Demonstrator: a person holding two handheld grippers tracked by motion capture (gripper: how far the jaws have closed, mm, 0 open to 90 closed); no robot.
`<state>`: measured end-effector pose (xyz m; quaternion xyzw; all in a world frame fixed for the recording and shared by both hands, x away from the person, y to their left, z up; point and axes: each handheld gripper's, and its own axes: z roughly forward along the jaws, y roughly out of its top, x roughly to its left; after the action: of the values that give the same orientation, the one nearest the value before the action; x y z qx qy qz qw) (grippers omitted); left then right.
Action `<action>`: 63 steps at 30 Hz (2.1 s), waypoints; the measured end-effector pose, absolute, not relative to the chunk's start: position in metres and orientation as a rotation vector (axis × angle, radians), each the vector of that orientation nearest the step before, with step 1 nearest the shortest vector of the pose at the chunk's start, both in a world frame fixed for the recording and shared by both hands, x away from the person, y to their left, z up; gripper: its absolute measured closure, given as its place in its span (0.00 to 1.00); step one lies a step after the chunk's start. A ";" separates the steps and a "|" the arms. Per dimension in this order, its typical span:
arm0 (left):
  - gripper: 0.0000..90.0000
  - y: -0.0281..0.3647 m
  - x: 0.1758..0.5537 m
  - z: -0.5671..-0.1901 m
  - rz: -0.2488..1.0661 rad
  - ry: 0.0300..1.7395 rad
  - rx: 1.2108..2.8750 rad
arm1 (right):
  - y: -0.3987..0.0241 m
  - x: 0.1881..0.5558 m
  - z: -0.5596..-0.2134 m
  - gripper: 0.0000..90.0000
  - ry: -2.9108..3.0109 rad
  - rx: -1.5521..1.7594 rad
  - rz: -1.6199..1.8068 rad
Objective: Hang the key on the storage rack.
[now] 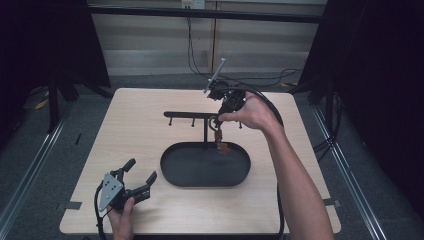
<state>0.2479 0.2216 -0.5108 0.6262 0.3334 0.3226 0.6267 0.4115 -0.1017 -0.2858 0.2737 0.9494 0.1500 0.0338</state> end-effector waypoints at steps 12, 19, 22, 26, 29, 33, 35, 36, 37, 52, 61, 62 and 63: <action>0.18 0.222 0.248 -0.511 0.745 0.763 1.439 | -0.111 0.416 -0.289 0.93 2.928 0.857 0.467; 0.18 0.222 0.248 -0.511 0.747 0.762 1.443 | -0.117 0.416 -0.290 0.93 2.917 0.886 0.487; 0.18 0.222 0.248 -0.511 0.747 0.762 1.442 | -0.120 0.415 -0.290 0.92 2.922 0.889 0.493; 0.18 0.222 0.248 -0.510 0.746 0.762 1.446 | -0.125 0.412 -0.290 0.85 2.925 0.897 0.508; 0.18 0.222 0.248 -0.510 0.747 0.762 1.446 | -0.128 0.407 -0.291 0.82 2.929 0.888 0.502; 0.18 0.222 0.248 -0.510 0.746 0.762 1.445 | -0.133 0.401 -0.291 0.78 2.911 0.900 0.524; 0.18 0.222 0.248 -0.510 0.746 0.762 1.445 | -0.136 0.398 -0.292 0.72 2.901 0.920 0.547; 0.18 0.222 0.248 -0.510 0.746 0.762 1.445 | -0.137 0.396 -0.293 0.68 2.903 0.914 0.565; 0.18 0.222 0.248 -0.510 0.746 0.762 1.445 | -0.138 0.395 -0.294 0.66 2.900 0.918 0.573; 0.18 0.222 0.248 -0.510 0.747 0.762 1.445 | -0.145 0.368 -0.308 0.50 2.847 0.917 0.746; 0.18 0.222 0.248 -0.511 0.742 0.762 1.444 | -0.160 0.348 -0.318 0.46 2.785 0.940 0.906; 0.18 0.222 0.248 -0.511 0.744 0.762 1.444 | -0.159 0.345 -0.319 0.44 2.786 0.929 0.906; 0.18 0.222 0.248 -0.511 0.746 0.763 1.444 | -0.160 0.342 -0.320 0.43 2.780 0.929 0.935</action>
<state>0.2478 0.2223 -0.5105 0.6290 0.3322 0.3250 0.6232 0.3422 -0.1600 -0.3196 0.3017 0.9032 0.3036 0.0326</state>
